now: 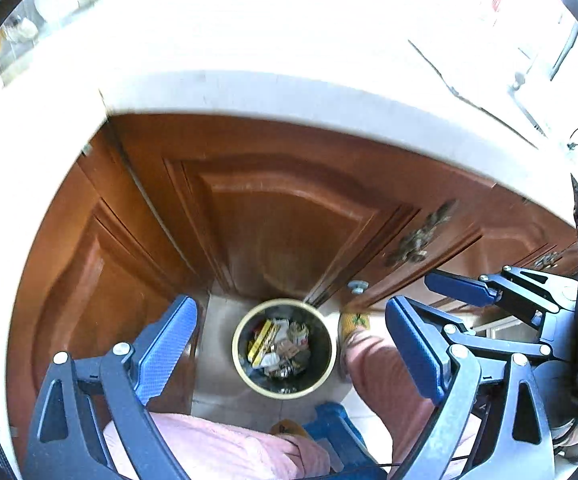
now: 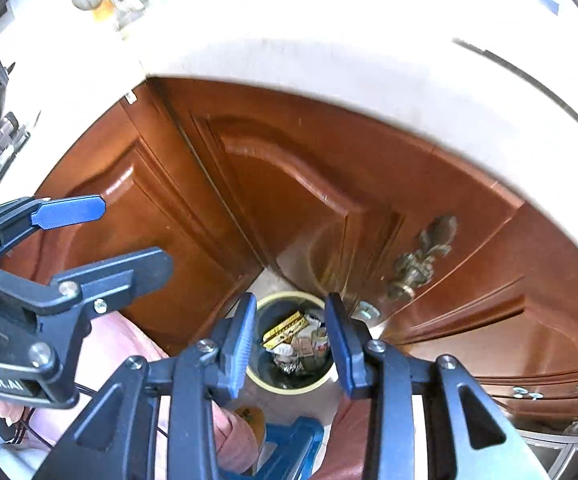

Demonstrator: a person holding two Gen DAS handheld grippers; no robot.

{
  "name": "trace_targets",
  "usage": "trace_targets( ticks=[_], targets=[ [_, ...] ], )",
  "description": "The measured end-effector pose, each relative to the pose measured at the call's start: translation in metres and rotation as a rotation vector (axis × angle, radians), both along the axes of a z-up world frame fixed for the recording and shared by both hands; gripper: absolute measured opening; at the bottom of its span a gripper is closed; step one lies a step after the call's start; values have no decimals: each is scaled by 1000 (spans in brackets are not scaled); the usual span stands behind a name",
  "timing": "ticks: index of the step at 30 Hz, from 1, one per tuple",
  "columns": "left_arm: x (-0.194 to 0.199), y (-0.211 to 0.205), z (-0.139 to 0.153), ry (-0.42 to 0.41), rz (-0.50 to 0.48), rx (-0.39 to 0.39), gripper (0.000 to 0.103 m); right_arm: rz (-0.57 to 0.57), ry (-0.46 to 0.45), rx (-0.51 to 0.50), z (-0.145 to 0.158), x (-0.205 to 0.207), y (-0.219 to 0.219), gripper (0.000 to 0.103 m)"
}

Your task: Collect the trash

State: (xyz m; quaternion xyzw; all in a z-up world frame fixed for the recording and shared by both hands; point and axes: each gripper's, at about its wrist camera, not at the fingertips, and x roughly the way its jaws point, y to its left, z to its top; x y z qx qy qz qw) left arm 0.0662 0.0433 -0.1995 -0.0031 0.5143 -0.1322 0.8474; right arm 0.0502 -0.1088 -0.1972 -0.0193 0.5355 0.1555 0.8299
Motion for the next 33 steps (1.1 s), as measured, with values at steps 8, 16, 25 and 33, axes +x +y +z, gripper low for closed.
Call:
trace_targets(
  ticks=[8, 16, 25, 33],
  targets=[
    [-6, 10, 47, -84, 14, -30, 94, -72, -50, 63, 57, -6, -12, 36],
    [-10, 4, 100, -221, 21, 6, 94, -164, -144, 102, 115, -5, -32, 47],
    [-10, -4, 155, -335, 52, 41, 94, -218, -247, 111, 163, 1, -38, 53],
    [-10, -13, 190, -401, 58, 46, 94, -277, -284, 91, 189, 1, -36, 59]
  ],
)
